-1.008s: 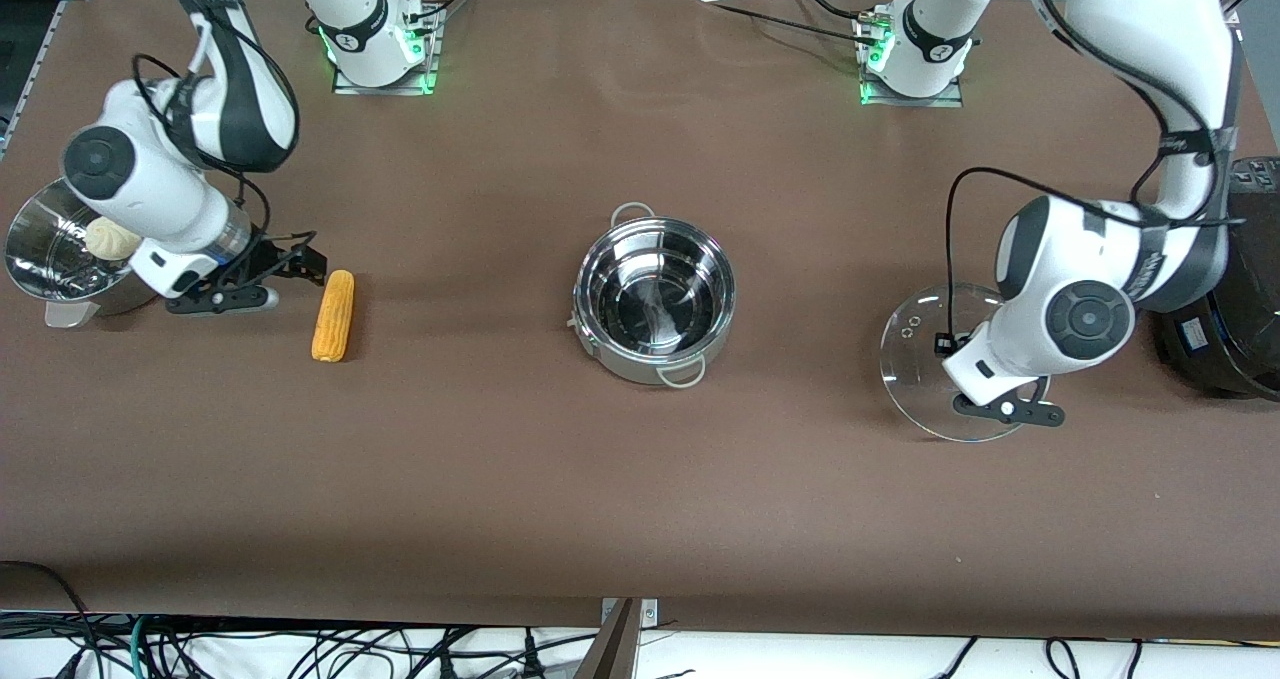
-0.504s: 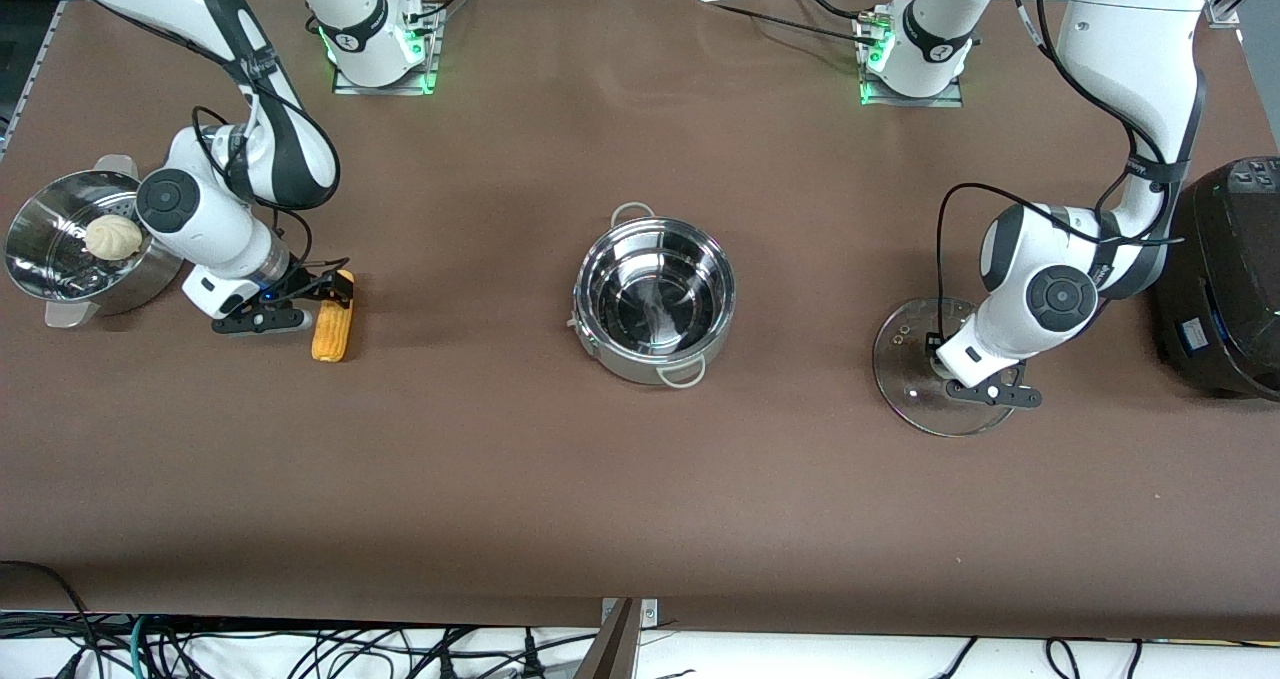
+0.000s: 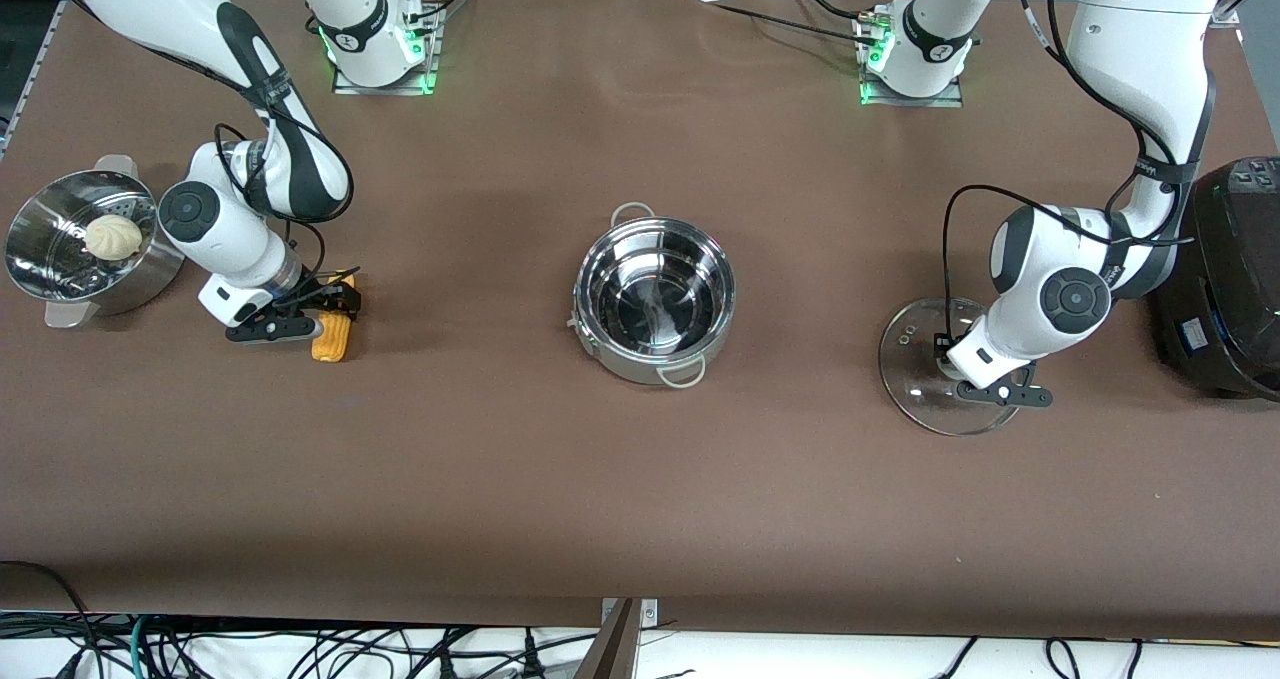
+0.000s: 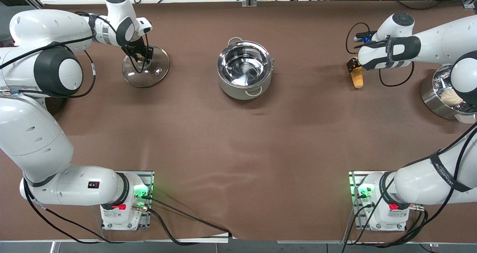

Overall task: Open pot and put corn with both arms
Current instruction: 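Lower the lid onto the table while the right gripper grasps the corn, then carry the corn with the right gripper and lower it into the pot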

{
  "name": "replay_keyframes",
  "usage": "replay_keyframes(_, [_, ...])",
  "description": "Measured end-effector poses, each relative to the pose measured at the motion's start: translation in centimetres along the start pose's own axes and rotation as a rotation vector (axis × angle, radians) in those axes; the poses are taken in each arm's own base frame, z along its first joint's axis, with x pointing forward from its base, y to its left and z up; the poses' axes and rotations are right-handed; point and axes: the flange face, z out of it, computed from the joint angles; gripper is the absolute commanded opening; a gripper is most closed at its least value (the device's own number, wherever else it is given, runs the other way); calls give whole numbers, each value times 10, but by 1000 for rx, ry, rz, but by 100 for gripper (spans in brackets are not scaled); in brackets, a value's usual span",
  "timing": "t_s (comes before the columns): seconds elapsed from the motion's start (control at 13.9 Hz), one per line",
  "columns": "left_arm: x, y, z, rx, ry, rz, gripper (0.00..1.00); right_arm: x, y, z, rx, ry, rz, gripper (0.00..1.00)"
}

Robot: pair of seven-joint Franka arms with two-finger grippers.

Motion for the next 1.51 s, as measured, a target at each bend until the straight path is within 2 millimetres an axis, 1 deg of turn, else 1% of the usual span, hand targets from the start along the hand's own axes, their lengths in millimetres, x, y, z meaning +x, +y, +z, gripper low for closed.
replay_keyframes(0.07, [0, -3, 3, 0, -5, -4, 100, 0, 0, 0, 0, 1, 0, 75])
replay_keyframes(0.22, [0, -6, 3, 1, -3, -9, 100, 0, 0, 0, 0, 1, 0, 63])
replay_keyframes(0.29, [2, -6, 0, 2, 1, -10, 100, 0, 0, 0, 0, 1, 0, 53])
replay_keyframes(0.43, [7, -6, -15, 4, 2, -10, 100, 0, 0, 0, 0, 1, -1, 43])
replay_keyframes(0.5, [10, -3, -28, 5, -10, -6, 100, 0, 0, 0, 0, 2, -1, 42])
replay_keyframes(0.58, [14, 1, -44, 2, -27, -4, 100, 1, -1, -1, 0, 3, -1, 42])
replay_keyframes(0.79, [26, 11, -103, -45, -71, -22, 100, 6, -1, -5, 0, 11, -2, 42])
replay_keyframes(0.86, [27, 13, -122, -53, -79, -24, 100, 10, -1, -10, 0, 7, -3, 42])
replay_keyframes(0.94, [28, 16, -141, -60, -87, -22, 100, 18, -2, -19, 2, -7, -7, 43])
replay_keyframes(1.08, [23, 20, -180, -62, -85, -13, 100, 41, -12, -50, 11, -39, -25, 44])
replay_keyframes(1.3, [7, 19, -244, -81, -66, -17, 100, 77, -29, -115, 21, -59, -57, 44])
replay_keyframes(1.51, [-12, 10, -321, -111, 3, -34, 100, 104, -64, -177, 57, -63, -50, 45])
